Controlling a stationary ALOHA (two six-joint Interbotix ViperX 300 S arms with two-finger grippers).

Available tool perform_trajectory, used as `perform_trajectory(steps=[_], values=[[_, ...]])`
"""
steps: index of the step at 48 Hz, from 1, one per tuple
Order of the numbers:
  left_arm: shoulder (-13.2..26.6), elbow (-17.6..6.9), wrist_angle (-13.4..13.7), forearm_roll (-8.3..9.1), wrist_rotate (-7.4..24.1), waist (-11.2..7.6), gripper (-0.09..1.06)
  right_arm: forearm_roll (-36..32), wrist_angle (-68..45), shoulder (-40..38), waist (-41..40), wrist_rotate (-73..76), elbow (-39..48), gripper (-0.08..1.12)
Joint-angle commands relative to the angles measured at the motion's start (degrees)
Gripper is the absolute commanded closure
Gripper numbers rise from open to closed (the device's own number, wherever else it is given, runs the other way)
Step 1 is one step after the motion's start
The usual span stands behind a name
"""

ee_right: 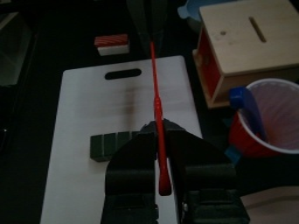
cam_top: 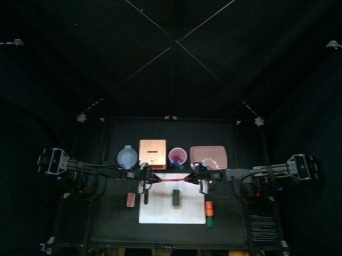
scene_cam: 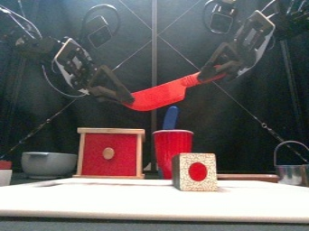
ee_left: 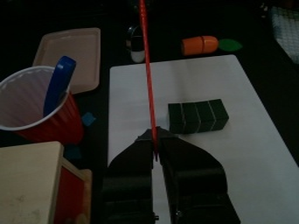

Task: Cut the sushi into 4 pieces with the knife
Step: Cut the sushi into 4 pieces

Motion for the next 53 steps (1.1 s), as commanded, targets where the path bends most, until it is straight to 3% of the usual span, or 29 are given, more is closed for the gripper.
perform_trajectory(steps=[1, 15, 22, 30, 36, 53], values=[[0.4, -0.6, -1.8, 0.7, 0.1, -0.44, 0.62, 2.7, 2.1, 0.5, 1.1, 0.1, -1.2, 0.86], [3.3, -0.4, -2.8, 1.49, 0.1, -3.52, 0.62, 7.1, 12.6, 5.5, 3.1, 0.0, -4.2, 0.87], [5.7, -0.6, -6.0, 1.32, 0.0, -4.83, 0.62, 7.0, 13.8, 8.0, 3.8, -0.1, -5.3, 0.87], [9.2, -0.8, -10.8, 0.79, -0.4, -5.01, 0.62, 7.2, 14.5, 10.5, 4.1, 0.0, -5.4, 0.87], [11.3, -1.2, -12.7, -0.26, -0.4, -5.45, 0.62, 7.2, 14.6, 12.2, 4.6, 0.0, -5.4, 0.87], [13.5, -2.2, -13.2, -1.23, -0.4, -5.8, 0.62, 7.2, 14.7, 14.7, 4.7, 0.0, -4.6, 0.87]])
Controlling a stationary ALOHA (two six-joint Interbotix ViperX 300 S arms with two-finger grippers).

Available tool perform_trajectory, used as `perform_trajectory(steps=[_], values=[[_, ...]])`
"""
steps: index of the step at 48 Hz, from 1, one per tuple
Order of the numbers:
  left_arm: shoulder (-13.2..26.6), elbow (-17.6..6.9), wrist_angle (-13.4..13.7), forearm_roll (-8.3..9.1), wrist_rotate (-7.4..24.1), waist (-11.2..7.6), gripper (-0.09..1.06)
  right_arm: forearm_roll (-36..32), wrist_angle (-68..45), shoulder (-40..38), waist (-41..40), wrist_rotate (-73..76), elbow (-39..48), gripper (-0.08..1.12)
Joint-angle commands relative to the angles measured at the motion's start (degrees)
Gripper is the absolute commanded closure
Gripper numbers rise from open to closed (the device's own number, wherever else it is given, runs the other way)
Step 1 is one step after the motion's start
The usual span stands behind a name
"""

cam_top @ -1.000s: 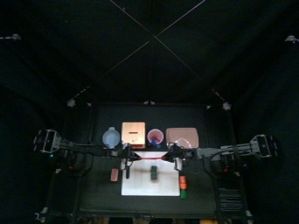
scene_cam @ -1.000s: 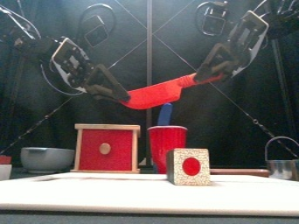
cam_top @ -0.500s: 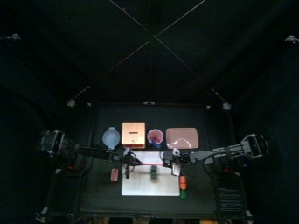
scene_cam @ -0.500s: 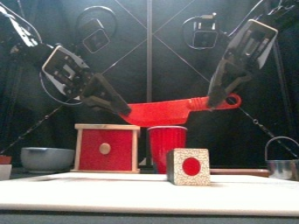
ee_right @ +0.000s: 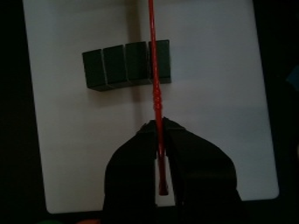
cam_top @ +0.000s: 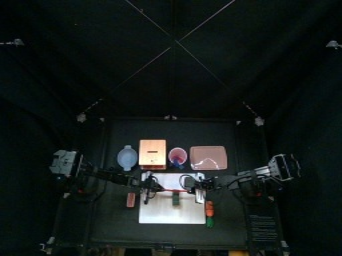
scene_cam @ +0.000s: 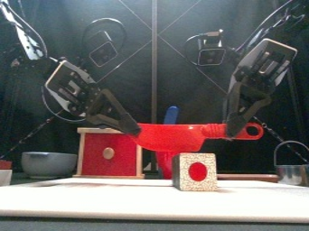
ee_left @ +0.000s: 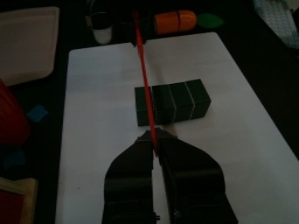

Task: Cut the sushi into 4 pieces with the knife
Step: Cut the sushi into 4 pieces

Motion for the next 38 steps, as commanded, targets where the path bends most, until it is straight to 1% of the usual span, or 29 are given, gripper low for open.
perform_trajectory(steps=[1, 9, 20, 34, 38], values=[[-0.2, -1.6, -1.1, -0.26, 0.2, -0.26, 0.62, 0.2, -0.1, -0.2, 0.1, 0.1, -0.5, 0.87], [0.4, -1.7, -1.9, -0.53, 0.1, -0.53, 0.62, 0.1, 0.1, 0.6, 0.0, 0.1, -0.2, 0.87], [2.0, -2.1, -2.1, -0.53, 0.0, -1.14, 0.62, 0.1, 0.3, 1.4, 0.1, 0.1, -0.2, 0.87], [3.5, -2.5, -2.1, -1.49, 0.0, -2.46, 0.62, 0.1, 0.3, 1.4, 0.2, 0.1, -0.7, 0.87], [4.0, -2.5, -2.0, -2.2, 0.0, -2.64, 0.62, 0.0, 0.3, 1.5, 0.4, 0.1, -1.1, 0.87]])
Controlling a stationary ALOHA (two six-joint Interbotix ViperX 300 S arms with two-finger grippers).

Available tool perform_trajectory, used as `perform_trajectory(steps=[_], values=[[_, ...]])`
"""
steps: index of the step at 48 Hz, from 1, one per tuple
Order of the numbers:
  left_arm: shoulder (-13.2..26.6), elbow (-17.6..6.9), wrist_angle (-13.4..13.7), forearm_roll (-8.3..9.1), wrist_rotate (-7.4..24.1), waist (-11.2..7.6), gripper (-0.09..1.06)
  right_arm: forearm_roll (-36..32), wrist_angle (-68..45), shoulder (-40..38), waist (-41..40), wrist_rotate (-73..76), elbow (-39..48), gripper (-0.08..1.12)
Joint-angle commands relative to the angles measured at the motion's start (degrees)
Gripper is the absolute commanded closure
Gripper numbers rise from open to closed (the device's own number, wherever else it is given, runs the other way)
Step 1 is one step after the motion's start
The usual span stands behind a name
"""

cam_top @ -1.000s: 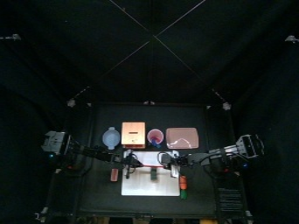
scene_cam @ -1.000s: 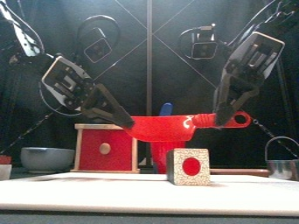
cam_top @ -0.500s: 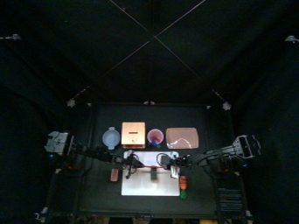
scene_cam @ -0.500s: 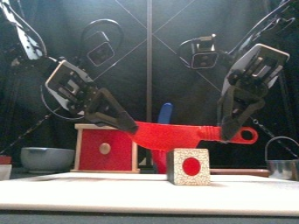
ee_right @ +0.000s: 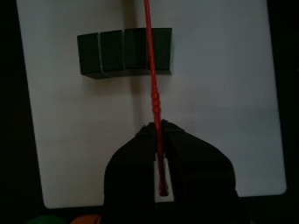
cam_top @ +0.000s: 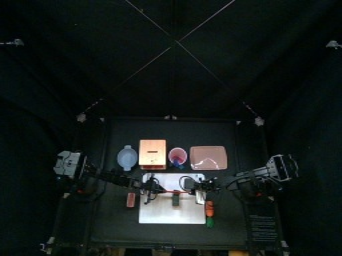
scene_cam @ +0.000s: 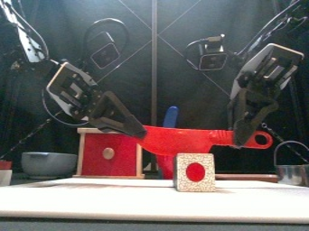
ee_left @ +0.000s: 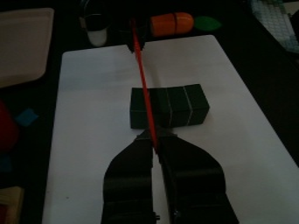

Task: Cut the sushi into 4 pieces with the knife
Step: Cut the sushi into 4 pieces

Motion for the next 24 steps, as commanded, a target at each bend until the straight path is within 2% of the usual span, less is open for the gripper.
perform_trajectory(steps=[1, 15, 24], values=[[0.5, -1.3, -0.1, -0.7, 0.0, -0.88, 0.62, -0.4, -0.3, 0.1, 0.0, 0.1, -1.4, 0.87], [1.8, -1.2, 0.1, -2.11, 0.0, -1.14, 0.62, -0.1, -0.3, 1.5, 1.0, 0.1, -2.7, 0.87], [3.7, -1.2, 0.3, -2.55, 0.0, -1.14, 0.62, -0.4, -0.4, 6.0, 1.1, 0.1, -2.9, 0.87]])
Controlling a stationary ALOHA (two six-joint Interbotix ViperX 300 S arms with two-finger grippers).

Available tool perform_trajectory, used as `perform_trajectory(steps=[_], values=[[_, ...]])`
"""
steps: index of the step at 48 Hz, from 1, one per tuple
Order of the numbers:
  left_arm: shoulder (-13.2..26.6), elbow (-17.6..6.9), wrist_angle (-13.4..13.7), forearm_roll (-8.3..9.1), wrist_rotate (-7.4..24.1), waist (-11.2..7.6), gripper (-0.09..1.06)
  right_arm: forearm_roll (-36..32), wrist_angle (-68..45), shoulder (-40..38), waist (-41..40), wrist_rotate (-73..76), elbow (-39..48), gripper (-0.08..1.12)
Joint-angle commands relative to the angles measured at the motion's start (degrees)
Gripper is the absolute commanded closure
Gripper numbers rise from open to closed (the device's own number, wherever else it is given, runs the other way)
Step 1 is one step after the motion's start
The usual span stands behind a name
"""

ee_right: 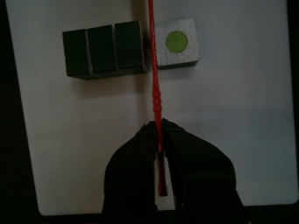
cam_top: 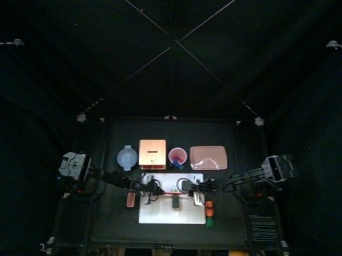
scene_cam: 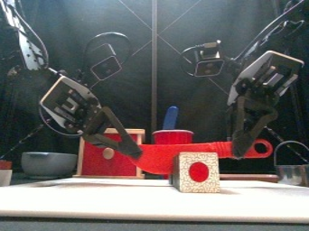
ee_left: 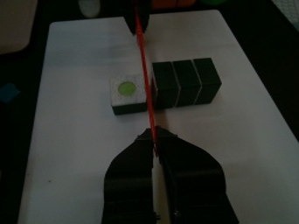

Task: Cut the sushi into 4 pieces with the knife
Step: Cut the sushi into 4 pieces

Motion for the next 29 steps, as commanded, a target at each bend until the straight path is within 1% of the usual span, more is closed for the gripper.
perform_trajectory(steps=[1, 6, 10, 13, 19, 25, 29], values=[[0.9, -1.2, -0.2, -0.26, 0.2, -0.18, 0.62, -0.2, -0.4, 1.8, -0.1, -0.2, -1.1, 0.87], [2.9, -1.4, -0.2, -0.88, 0.4, 0.35, 0.62, -0.4, -0.4, 4.7, -0.5, -0.2, -1.2, 0.87], [4.3, -1.8, -0.2, -1.41, 0.4, 0.35, 0.62, -0.4, -0.4, 6.1, -0.6, -0.2, -1.4, 0.87], [4.5, -2.1, -0.2, -1.67, 0.6, 0.44, 0.62, -0.4, -0.4, 6.2, -0.6, -0.2, -1.4, 0.87], [4.0, -2.4, -0.2, -1.49, 0.7, 0.88, 0.62, -0.7, -0.3, 5.2, -1.2, -0.2, -1.2, 0.87], [3.3, -2.4, -0.2, -1.14, 0.8, 2.37, 0.62, -1.6, -0.2, 3.7, -2.5, -0.2, -1.1, 0.87], [2.7, -2.3, -0.1, -0.44, 0.7, 3.43, 0.62, -2.0, 0.2, 2.7, -3.7, -0.2, -1.1, 0.87]])
